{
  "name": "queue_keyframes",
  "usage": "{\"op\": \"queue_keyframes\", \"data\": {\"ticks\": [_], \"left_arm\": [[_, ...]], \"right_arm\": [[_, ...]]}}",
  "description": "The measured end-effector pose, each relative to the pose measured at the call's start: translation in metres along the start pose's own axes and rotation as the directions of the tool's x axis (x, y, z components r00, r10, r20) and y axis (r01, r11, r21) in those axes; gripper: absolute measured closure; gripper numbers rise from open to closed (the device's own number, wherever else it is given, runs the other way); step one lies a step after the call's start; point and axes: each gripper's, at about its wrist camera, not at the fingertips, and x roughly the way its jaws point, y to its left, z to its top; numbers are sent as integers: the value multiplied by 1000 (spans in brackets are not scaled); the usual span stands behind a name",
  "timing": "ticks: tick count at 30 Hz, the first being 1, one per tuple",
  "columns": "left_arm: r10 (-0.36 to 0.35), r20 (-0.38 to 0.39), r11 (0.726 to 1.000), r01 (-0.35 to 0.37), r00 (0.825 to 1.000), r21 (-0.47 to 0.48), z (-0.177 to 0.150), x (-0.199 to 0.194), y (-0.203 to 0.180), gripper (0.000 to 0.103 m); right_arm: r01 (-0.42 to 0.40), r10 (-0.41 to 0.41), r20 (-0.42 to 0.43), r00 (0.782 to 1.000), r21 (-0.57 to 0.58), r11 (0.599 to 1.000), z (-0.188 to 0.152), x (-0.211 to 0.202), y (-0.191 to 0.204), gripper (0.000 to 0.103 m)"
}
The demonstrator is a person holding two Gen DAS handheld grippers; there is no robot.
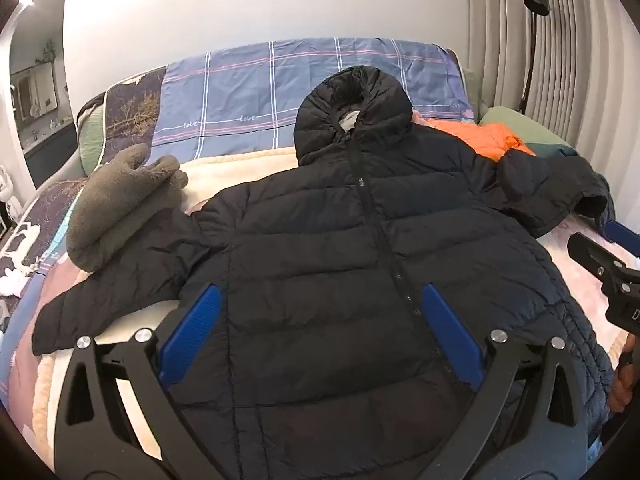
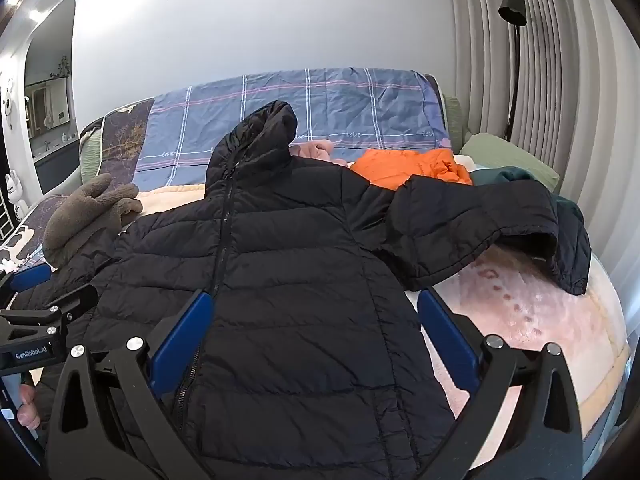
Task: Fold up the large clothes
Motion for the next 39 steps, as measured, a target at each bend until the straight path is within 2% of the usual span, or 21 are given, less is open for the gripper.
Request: {"op": "queue_keyframes", "data": {"ticks": [17,21,39], "left_arm": [[-14,16,1000,13,1000,21,-3,-3,-4,2],[-35,18,999,35,999,5,-3,-4,-3,2],[7,52,1000,-9,999,30,-6,-10,-5,2]], "right_arm": [[6,-6,2,1000,-3,1000,0,0,2,1],[8,-8,-9,1000,-12,1000,-1,-1,3,1],[1,-2,-64,998,-22,1000,-5,3,5,1]]}}
